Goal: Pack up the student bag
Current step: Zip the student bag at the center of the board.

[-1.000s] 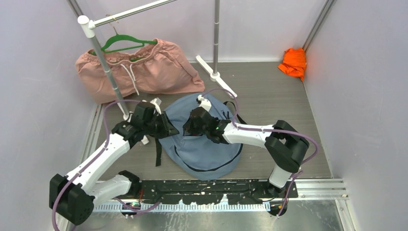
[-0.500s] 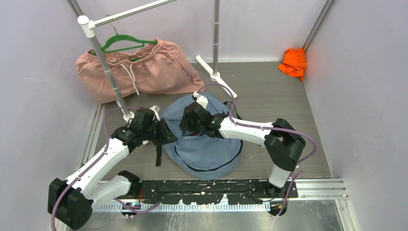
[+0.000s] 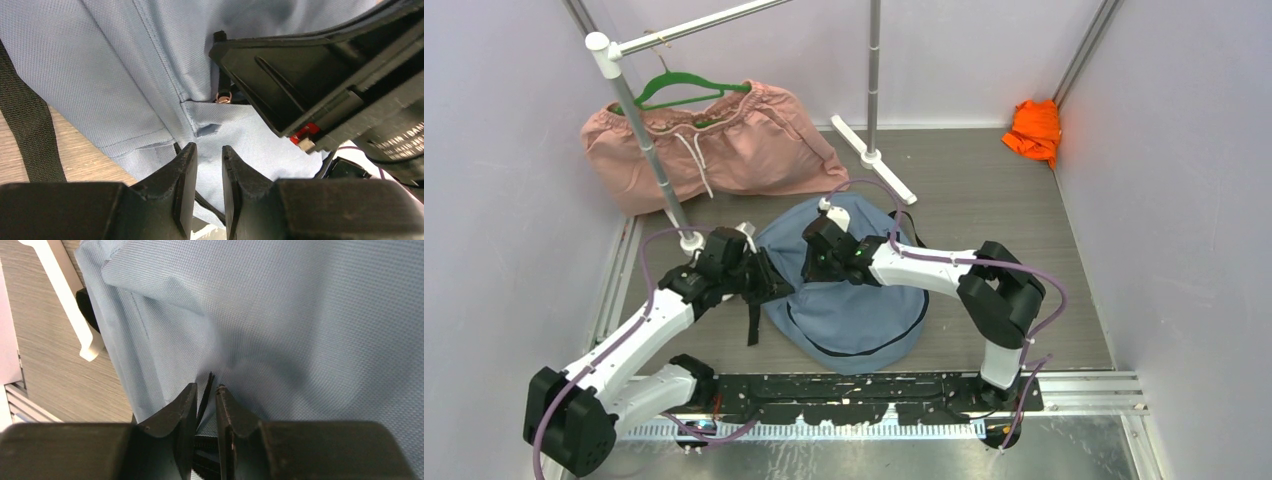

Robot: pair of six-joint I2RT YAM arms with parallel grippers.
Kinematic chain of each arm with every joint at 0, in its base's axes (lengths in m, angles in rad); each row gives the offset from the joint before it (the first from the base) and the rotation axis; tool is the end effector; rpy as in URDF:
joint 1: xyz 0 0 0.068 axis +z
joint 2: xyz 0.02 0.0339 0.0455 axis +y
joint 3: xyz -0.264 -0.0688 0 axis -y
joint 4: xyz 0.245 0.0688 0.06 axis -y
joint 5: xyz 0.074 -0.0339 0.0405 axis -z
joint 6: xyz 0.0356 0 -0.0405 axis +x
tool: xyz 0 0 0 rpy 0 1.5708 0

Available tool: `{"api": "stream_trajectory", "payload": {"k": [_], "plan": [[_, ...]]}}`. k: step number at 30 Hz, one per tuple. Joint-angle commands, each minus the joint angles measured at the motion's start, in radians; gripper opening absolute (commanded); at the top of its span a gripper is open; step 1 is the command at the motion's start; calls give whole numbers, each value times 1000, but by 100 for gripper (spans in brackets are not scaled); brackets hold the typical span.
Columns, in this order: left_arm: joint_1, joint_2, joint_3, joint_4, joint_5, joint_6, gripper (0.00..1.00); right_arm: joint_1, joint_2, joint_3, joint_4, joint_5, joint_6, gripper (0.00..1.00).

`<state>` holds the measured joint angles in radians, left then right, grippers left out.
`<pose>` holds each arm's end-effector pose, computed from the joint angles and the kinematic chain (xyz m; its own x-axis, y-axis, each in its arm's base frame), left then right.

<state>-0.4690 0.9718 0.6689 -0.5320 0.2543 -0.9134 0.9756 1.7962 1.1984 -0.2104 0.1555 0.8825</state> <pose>0.1705 -0.0964 0.2353 -0.8696 -0.4183 -0.2626 -0.1640 0.7461 -0.6453 0.2236 0.3204 0.2036 -0.8430 0.1159 -0.5253 -0.1684 0.8705 0.4624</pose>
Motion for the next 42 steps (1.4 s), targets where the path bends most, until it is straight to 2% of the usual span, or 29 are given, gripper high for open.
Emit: {"api": "stream_trajectory", "payload": {"k": [1, 2, 3, 4, 5, 8, 11, 13, 18, 23, 28, 32, 36, 39, 42], "plan": [[4, 12, -22, 107, 11, -48, 27, 13, -11, 43, 12, -25, -13, 26], [4, 18, -20, 112, 9, -47, 27, 13, -11, 46, 6, -32, -15, 20], [4, 21, -19, 117, 9, -47, 27, 13, -11, 47, 2, -37, -18, 9], [4, 25, -17, 124, 11, -47, 27, 13, -13, 45, -3, -36, -18, 2], [4, 30, -19, 133, 14, -48, 27, 14, -18, 39, -6, -31, -17, 1], [4, 45, -21, 152, 22, -63, 31, 14, -55, 0, 14, 2, -4, 1], [4, 54, -44, 180, 27, -97, 24, 15, -95, -57, 59, 26, 28, 1], [4, 52, -66, 208, 26, -118, 23, 17, -112, -91, 89, 46, 46, 1], [4, 58, -69, 209, 23, -137, 26, 22, -175, -186, 273, 53, 49, 1], [4, 76, -79, 214, 26, -155, 38, 27, -220, -247, 354, 60, 51, 1], [4, 103, -110, 267, 45, -200, 41, 28, -285, -350, 535, 36, 53, 1], [4, 105, -131, 313, 59, -223, 45, 29, -298, -365, 549, 35, 36, 1], [4, 106, -127, 300, 62, -213, 40, 30, -326, -387, 553, 61, 39, 1], [4, 86, -160, 349, 76, -241, 34, 30, -335, -387, 523, 91, 42, 1], [4, 77, -179, 393, 99, -246, 23, 31, -320, -368, 475, 116, 49, 1]]}}
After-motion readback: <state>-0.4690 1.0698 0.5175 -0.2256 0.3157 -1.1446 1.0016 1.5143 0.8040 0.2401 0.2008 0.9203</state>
